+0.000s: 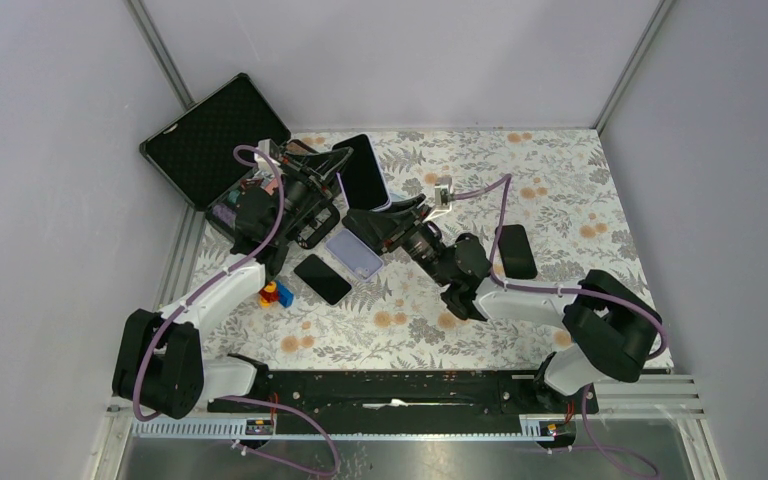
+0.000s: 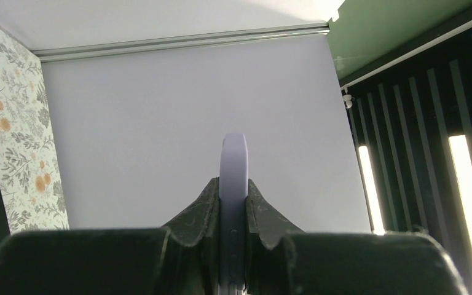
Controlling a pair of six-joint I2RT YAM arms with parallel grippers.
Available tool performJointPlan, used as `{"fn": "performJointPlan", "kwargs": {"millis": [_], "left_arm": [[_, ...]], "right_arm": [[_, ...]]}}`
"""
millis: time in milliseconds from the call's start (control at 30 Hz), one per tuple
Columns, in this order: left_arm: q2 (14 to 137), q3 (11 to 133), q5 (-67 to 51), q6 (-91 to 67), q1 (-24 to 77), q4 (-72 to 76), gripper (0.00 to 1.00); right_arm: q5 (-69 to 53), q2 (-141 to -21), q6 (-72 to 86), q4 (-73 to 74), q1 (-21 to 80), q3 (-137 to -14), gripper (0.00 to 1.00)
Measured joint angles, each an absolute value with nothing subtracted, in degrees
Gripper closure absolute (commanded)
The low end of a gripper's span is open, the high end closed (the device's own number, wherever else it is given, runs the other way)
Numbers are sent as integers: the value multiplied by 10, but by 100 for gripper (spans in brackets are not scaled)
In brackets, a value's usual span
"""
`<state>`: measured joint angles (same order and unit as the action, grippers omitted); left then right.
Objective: Take the phone out of the phone case
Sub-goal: Remove the phone case from the phone.
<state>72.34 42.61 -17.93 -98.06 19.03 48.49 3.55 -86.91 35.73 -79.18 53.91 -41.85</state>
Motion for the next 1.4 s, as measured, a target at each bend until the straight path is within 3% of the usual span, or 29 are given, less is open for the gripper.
{"fn": "performJointPlan", "kwargs": {"millis": [200,967,1167,1400], "left_arm": [[723,426,-178,-986,190,467,100],[723,426,-194,-1004,191,394,100],[704,432,-215,-1050,192,425,100],[697,436,-221,-1060,192,446,100]], "right_arm": [[35,-873,342,-804,542,-417,55],[67,-865,211,-829,552,-357,46],[130,-896,201,-750,539,-331,45],[128,-902,201,-727,539,-328,26]]}}
